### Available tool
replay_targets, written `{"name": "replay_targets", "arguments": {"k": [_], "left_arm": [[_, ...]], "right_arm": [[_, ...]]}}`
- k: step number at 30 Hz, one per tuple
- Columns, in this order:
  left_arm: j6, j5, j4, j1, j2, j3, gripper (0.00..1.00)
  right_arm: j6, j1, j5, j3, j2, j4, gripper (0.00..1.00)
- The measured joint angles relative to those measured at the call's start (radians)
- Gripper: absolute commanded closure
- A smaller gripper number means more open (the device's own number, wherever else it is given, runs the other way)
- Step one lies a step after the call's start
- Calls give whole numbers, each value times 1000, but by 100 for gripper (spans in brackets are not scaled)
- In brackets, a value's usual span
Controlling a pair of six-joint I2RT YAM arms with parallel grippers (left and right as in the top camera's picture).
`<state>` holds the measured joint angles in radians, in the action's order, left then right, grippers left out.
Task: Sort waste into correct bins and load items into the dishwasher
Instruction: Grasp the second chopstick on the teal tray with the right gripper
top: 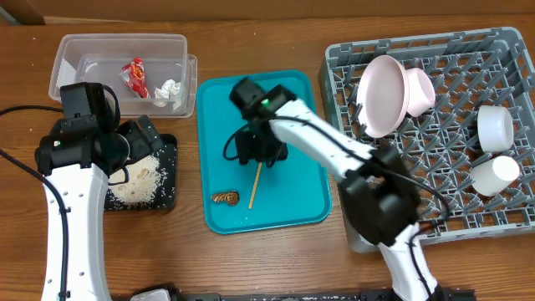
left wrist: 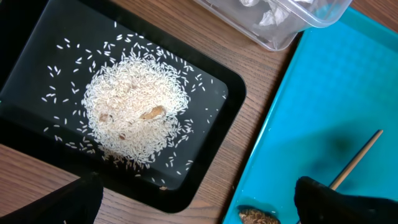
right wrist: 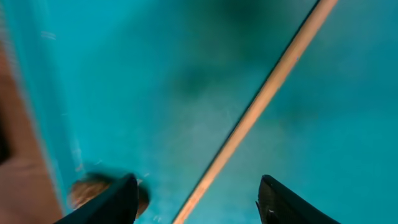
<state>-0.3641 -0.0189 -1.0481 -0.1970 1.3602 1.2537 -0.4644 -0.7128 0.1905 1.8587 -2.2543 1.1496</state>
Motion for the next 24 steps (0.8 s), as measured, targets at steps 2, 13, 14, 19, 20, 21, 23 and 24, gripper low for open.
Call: {"name": "replay_targets", "arguments": {"k": [2,13,14,19,20,21,23,24], "left_arm": [[0,0,0,0,0,0,0],[0,0,-3,0,0,0,0],[0,0,-3,0,0,0,0],[0,0,-3,0,0,0,0],[0,0,-3,0,0,0,0],[0,0,-3,0,0,0,0],[0,0,-3,0,0,0,0],[0,0,-3,0,0,0,0]], "right_arm": [[-26,-8,-8,0,-37,11,40],[-85,-7,-15,8,-78,46,86],[-85,-7,-15,8,-79,45,90],[-86,-7,-13,8,-79,40,93],[-85,-7,-13,8,-79,41,93],[-86,-7,-13,8,-79,41,94],[-86,-7,-12,8,-79,40,96],[-86,-7,-11,8,-79,40,96]]}}
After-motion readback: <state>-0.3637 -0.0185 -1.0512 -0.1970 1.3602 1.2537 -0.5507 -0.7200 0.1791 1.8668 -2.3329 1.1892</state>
